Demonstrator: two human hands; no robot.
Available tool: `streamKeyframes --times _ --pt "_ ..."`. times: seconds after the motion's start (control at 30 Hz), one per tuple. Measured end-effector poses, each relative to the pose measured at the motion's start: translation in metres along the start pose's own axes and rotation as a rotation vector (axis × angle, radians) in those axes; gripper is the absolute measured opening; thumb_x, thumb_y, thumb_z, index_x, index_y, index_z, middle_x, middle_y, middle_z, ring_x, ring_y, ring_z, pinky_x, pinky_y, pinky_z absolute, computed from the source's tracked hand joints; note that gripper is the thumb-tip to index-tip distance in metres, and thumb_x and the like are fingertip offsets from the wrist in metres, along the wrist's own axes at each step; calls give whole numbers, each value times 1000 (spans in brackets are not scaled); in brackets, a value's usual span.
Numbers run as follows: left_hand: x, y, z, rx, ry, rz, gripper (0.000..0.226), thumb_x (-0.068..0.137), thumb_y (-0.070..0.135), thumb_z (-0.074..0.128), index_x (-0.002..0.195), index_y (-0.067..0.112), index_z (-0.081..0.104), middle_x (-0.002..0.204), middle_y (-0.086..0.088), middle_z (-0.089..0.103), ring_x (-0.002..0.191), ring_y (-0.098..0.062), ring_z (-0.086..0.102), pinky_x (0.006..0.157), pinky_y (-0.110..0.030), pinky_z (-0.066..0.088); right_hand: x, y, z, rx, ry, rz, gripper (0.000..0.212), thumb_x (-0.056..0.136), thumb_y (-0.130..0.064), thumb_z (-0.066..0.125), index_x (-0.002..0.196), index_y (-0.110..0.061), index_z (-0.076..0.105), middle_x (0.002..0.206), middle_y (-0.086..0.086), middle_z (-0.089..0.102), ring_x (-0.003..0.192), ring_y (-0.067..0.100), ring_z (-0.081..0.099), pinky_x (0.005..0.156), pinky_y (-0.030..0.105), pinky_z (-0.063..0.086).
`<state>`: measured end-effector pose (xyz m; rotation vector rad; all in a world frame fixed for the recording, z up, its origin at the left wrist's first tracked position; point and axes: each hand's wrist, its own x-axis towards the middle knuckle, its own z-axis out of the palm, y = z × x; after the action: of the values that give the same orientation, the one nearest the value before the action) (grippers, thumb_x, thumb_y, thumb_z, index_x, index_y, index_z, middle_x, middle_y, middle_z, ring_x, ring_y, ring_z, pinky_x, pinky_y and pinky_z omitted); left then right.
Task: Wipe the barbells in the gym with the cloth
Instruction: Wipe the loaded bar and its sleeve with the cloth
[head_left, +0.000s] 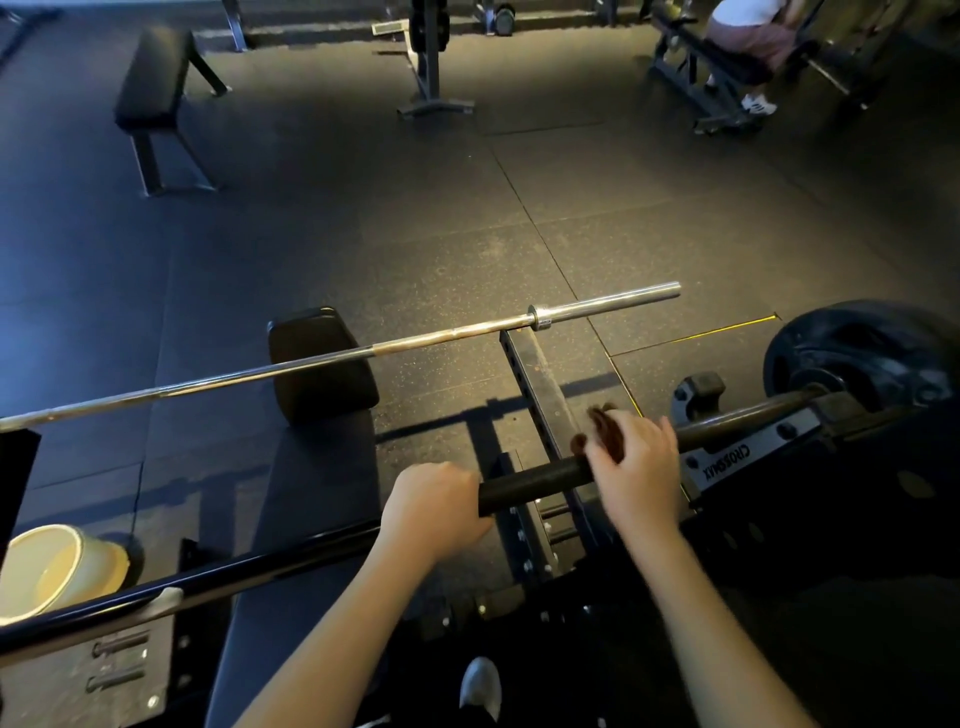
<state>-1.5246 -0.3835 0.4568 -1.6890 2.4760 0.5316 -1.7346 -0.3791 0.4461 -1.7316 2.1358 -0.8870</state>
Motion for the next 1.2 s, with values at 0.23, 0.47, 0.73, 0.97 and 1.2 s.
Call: streamKeyframes --times 0.23,0.47,0.73,0.97,1.2 --pt "-1 1 0 -1 4 -14 20 92 41 53 95 22 58 75 10 52 66 -9 51 60 -22 38 -9 -8 8 -35 -200 -266 31 90 -43 47 102 -20 64 92 -10 60 91 11 56 92 31 43" --pt "-8 -9 -9 -205 -182 -25 35 87 44 64 110 20 53 95 5 59 85 -13 58 77 -29 51 -46 -54 34 104 7 -134 20 86 -28 60 101 -15 65 99 -11 59 101 11 55 99 31 42" --pt "-17 -22 -4 -157 -103 -65 24 92 41 56 105 22 61 81 9 57 71 -8 57 64 -21 44 -13 -10 10 -41 105 115 21 85 -18 67 105 -11 64 105 1 65 110 22 58 113 39 31" --pt "-17 -18 -3 -70 -51 -51 23 92 39 54 105 20 60 84 6 57 75 -13 58 67 -25 47 -50 -41 31 56 -105 -265 30 89 -38 49 105 -16 62 100 -9 59 101 7 52 102 37 43" --pt "-19 -20 -3 -103 -32 -23 24 93 39 55 107 21 60 88 6 60 78 -11 60 73 -25 51 -26 -32 21 70 143 210 35 86 -21 63 119 -9 61 124 5 57 122 23 51 106 44 43"
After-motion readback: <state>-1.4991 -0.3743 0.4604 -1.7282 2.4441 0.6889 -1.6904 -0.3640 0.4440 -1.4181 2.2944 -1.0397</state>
